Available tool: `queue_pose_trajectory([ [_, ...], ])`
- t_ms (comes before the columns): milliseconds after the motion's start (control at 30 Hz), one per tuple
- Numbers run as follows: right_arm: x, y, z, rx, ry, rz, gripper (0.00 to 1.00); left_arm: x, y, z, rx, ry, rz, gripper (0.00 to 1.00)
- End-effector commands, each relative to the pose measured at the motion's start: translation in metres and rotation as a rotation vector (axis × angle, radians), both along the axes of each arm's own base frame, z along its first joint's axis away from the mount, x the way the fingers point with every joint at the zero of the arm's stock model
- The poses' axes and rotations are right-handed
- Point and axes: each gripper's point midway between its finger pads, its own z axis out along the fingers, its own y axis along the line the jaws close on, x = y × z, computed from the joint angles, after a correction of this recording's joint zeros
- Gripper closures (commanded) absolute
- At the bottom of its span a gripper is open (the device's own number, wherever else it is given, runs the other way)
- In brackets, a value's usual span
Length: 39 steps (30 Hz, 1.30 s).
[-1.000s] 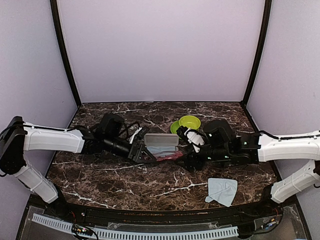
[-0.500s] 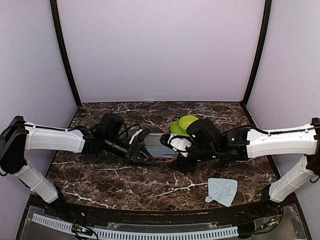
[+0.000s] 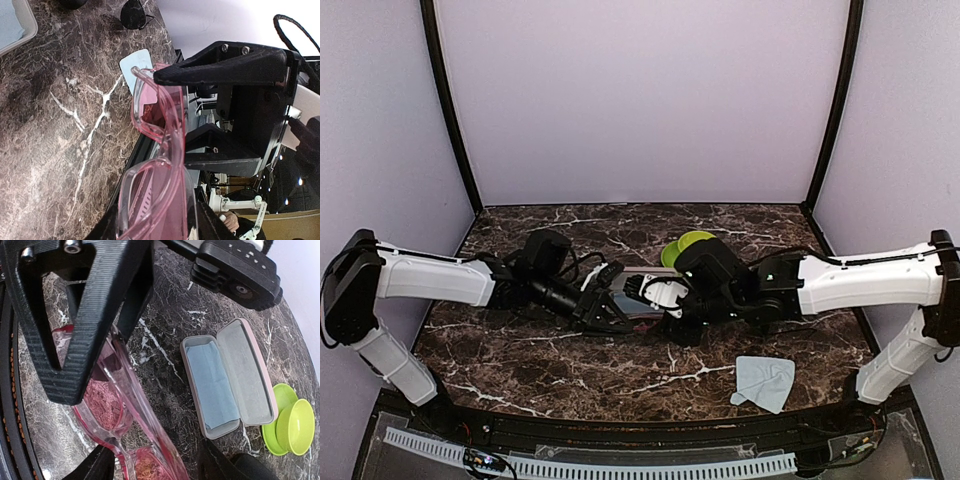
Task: Organize the sunglasses
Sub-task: Pass from the left arm to the right
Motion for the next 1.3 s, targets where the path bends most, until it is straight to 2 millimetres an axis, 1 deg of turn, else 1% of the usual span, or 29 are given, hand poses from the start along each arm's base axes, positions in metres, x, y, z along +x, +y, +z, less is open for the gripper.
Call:
queue_pose_trajectory([
  [0,-0.001,0.011,0.007,-0.002,-0.032,0.024,0.45,-0.003,0.001,-0.001,-0.021,0.015,-0.018,0.98],
  [167,-0.002,0.011,0.002,-0.037,-0.045,0.030,0.52,-0.003,0.000,-0.001,-0.021,0.020,-0.021,0.98],
  [367,-0.003,0.012,0.003,-0.037,-0.056,0.038,0.59,-0.003,0.000,-0.005,-0.016,0.033,-0.024,0.99],
  [533,-0.003,0.012,0.002,-0.050,-0.067,0.039,0.61,-0.003,-0.001,-0.007,-0.014,0.041,-0.027,0.98],
  [633,-0.003,0.013,0.004,-0.043,-0.074,0.042,0.61,-0.003,-0.001,-0.007,-0.014,0.044,-0.029,0.98],
  [700,-0.004,0.014,0.006,-0.041,-0.078,0.047,0.62,-0.003,-0.002,-0.008,-0.013,0.047,-0.029,0.96],
  [800,-0.005,0.013,0.004,-0.051,-0.075,0.053,0.65,-0.002,-0.002,-0.007,-0.012,0.042,-0.027,0.87],
  [900,-0.006,0.012,0.000,-0.061,-0.069,0.055,0.67,-0.001,-0.002,-0.007,-0.008,0.037,-0.020,0.74],
  [967,-0.007,0.011,-0.002,-0.063,-0.064,0.055,0.68,0.000,-0.002,-0.008,-0.006,0.032,-0.017,0.67],
  [1167,-0.010,0.009,-0.006,-0.067,-0.045,0.058,0.69,0.000,-0.001,-0.011,0.007,0.021,-0.016,0.47],
  [1267,-0.012,0.008,-0.010,-0.074,-0.030,0.059,0.69,0.001,0.000,-0.012,0.013,0.009,-0.013,0.32],
])
